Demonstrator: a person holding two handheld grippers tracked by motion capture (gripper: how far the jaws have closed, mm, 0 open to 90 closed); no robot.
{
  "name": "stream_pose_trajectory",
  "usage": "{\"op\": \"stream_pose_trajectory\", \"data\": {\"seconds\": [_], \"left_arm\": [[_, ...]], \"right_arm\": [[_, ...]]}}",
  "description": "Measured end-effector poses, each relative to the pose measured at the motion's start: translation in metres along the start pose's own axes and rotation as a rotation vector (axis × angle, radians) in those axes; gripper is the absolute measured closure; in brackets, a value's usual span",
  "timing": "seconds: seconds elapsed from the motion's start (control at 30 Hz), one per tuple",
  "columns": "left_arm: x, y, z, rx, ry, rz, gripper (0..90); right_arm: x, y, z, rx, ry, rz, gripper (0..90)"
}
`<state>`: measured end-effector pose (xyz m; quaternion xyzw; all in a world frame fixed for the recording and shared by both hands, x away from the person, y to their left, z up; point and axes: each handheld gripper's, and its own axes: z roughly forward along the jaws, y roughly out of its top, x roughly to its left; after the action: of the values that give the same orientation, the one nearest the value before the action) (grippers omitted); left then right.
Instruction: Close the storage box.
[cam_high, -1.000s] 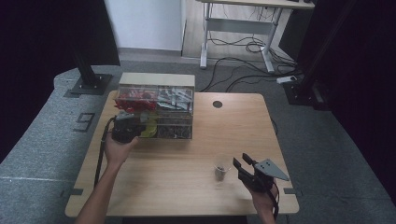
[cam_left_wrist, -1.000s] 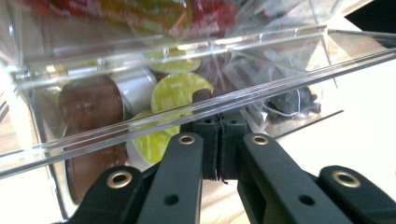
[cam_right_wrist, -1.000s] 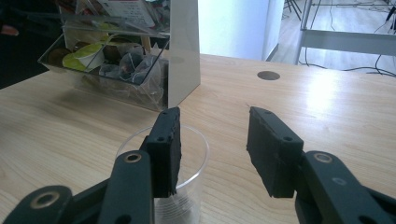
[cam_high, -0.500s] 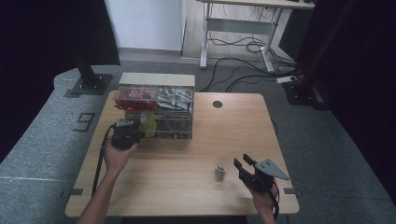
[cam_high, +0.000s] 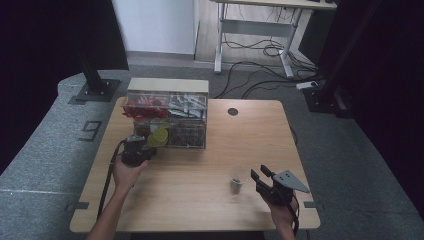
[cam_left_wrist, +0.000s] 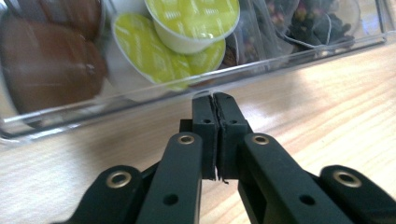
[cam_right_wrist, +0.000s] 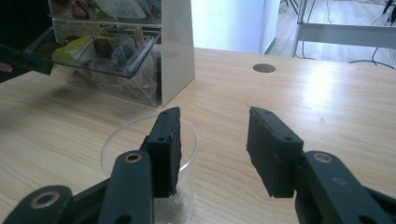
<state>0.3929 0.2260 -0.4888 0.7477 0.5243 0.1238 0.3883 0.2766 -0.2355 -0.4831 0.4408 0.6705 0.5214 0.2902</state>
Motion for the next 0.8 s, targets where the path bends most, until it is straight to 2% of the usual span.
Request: {"op": "stream_pose_trajectory", "data": {"seconds": [0.2, 0.57, 0.63, 0.8], "left_arm": [[0.000, -0.007, -0.001, -0.002, -0.005, 0.002, 87.0], [-0.007, -0.035, -0.004, -0.016, -0.037, 0.026, 82.3], [-0.010, -0.041, -0.005, -0.026, -0.045, 0.045, 79.0], [-0.018, -0.055, -0.010, -0.052, -0.075, 0.107, 63.1]], "right_arm": [[-0.001, 0.000, 0.000, 0.001, -0.002, 0.003, 54.3], [-0.006, -0.004, 0.001, 0.016, -0.008, 0.011, 54.2], [-0.009, -0.007, 0.002, 0.024, -0.009, 0.016, 53.8], [-0.020, -0.014, 0.001, 0.040, 0.011, 0.048, 50.4]]}}
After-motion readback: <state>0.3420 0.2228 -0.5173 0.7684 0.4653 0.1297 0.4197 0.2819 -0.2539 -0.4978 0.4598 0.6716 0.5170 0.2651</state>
